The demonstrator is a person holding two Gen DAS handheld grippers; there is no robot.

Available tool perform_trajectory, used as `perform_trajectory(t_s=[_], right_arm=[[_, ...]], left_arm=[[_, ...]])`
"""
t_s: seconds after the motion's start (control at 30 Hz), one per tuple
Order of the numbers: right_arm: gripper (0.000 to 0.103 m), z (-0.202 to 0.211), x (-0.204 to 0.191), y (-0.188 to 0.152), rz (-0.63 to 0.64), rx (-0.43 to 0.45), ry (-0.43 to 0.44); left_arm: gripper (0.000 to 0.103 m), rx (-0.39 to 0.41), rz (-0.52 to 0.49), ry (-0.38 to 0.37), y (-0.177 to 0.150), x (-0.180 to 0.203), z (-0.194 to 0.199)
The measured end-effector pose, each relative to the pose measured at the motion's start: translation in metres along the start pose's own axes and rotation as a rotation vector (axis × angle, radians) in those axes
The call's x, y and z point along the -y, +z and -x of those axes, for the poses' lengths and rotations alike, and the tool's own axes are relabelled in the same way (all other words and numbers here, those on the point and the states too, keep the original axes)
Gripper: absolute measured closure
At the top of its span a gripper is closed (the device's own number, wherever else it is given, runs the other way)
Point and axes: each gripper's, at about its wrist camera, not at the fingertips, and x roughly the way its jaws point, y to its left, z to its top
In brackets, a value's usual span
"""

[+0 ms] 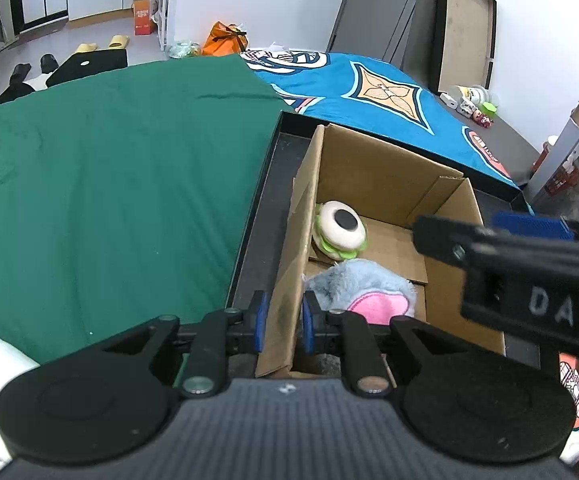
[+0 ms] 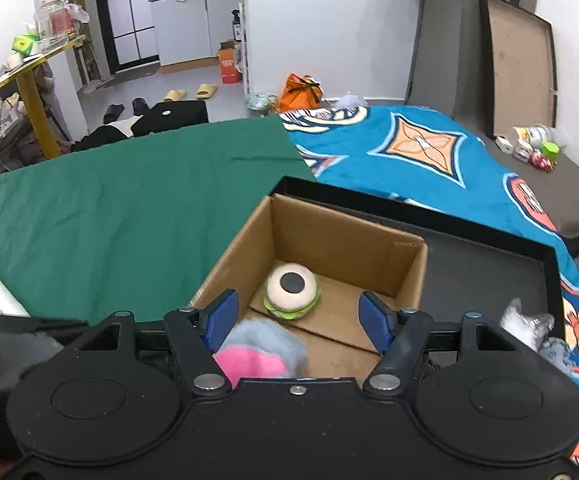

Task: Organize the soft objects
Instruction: 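Move the right tool to the white cloth bundle and grasp it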

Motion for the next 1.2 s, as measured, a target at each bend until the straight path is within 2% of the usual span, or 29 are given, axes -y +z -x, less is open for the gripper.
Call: perform_trajectory(t_s=[0.23, 0.43, 0.53, 0.6, 0.7, 0.8, 1.2], right_arm=[[0.034, 0.010, 0.022, -0.020, -0.045, -0.020, -0.038], [0.031, 0.018, 0.044, -0.039, -0.089, -0.039, -0.070], [0.030, 0.022, 0.054, -0.049, -0.114, -0.047, -0.084], [0.029, 0.024, 0.061, -0.055, -0.130, -0.051, -0.088], [0.029, 0.026, 0.073, -0.064, -0.185, -0.069, -0.070], [0.029, 0.027, 0.087, -0.072, -0.240, -0.080, -0.073], [0.029, 0.031, 0.129, -0.109, -0.308, -0.113, -0.113]], left_arm=[[0.083, 0.012, -0.033, 0.035, -0.001, 0.009, 0.006], [0.069, 0.014, -0.056, 0.053, -0.002, 0.017, 0.009], [0.057, 0.017, -0.084, 0.074, -0.003, 0.023, 0.010], [0.043, 0.023, -0.098, 0.076, -0.003, 0.027, 0.011], [0.033, 0.032, -0.112, 0.077, -0.005, 0.033, 0.013], [0.027, 0.037, -0.126, 0.093, -0.005, 0.037, 0.014], [0.025, 0.009, -0.212, 0.165, -0.010, 0.058, 0.003]])
